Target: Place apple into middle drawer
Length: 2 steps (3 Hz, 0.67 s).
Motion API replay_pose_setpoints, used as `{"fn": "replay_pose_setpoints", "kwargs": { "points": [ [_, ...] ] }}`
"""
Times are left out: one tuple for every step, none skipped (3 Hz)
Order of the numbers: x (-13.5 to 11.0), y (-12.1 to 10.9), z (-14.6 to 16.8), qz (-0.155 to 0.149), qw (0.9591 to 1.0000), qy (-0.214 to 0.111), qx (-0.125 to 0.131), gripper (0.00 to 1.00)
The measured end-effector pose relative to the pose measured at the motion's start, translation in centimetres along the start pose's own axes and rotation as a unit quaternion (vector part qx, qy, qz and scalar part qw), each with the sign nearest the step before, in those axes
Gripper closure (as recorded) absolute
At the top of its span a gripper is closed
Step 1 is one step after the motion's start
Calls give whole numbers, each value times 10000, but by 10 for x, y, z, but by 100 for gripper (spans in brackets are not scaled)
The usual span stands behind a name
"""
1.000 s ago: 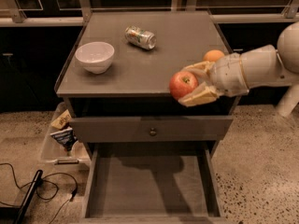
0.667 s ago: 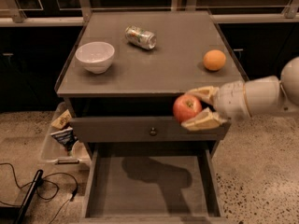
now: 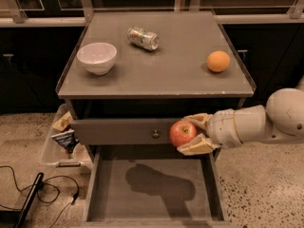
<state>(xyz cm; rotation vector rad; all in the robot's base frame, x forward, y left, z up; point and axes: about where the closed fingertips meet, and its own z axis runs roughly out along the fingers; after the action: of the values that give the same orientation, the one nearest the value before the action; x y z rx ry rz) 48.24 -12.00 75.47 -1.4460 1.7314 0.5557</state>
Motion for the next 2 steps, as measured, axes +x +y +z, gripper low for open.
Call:
{"fn": "replay_pose_setpoints", "kwargs": {
  "points": [
    [32, 22, 39, 367, 9989, 114, -284, 100],
    [97, 72, 112, 900, 9926, 355, -727, 100]
  ]
}}
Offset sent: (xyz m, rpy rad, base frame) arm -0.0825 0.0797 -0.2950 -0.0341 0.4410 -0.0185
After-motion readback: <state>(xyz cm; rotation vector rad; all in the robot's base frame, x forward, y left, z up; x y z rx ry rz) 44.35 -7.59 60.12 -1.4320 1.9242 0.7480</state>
